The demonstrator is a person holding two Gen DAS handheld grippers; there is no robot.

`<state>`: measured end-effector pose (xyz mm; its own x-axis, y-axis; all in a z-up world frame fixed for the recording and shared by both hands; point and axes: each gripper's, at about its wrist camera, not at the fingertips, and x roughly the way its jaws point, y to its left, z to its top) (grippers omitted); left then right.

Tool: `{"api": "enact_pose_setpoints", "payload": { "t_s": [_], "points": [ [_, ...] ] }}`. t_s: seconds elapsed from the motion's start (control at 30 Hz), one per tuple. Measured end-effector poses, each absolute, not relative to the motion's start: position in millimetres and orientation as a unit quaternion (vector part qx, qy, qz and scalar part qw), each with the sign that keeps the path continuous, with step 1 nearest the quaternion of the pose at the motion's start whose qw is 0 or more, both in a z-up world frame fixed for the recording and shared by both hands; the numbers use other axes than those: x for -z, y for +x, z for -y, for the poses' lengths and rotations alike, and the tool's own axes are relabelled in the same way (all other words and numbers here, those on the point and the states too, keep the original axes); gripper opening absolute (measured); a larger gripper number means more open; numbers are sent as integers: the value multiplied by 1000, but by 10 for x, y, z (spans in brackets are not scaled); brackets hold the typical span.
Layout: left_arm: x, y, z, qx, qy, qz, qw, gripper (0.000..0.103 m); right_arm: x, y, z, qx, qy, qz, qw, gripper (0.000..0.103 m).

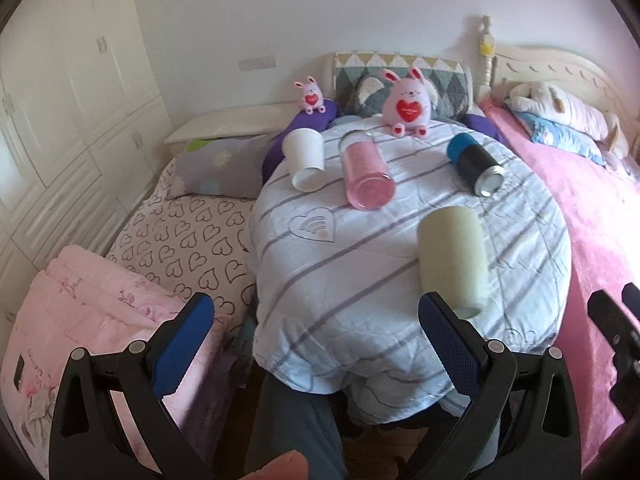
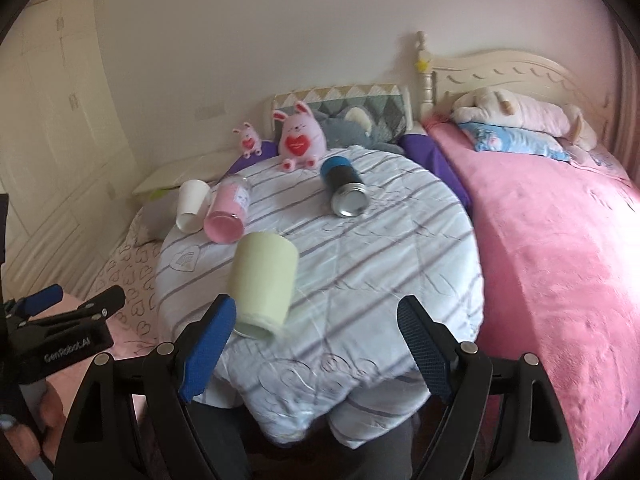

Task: Flip cup upright
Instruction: 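Move the left tool to the pale green cup and grasp it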

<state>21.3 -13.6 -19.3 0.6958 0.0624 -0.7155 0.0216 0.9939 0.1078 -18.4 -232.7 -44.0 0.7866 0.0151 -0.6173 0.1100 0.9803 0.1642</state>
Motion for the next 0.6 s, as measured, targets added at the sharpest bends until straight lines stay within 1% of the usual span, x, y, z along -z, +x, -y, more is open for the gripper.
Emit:
{"api": "enact_pose_setpoints", "payload": {
  "t_s": [0.17,0.6],
  "points": [
    [151,142,247,-6,61,-387,920,103,545,-188,2393,18,107,-339,935,84],
    [127,115,281,-5,63,-385,921,103,556,-193,2420,8,105,-338,935,84]
  ]
}}
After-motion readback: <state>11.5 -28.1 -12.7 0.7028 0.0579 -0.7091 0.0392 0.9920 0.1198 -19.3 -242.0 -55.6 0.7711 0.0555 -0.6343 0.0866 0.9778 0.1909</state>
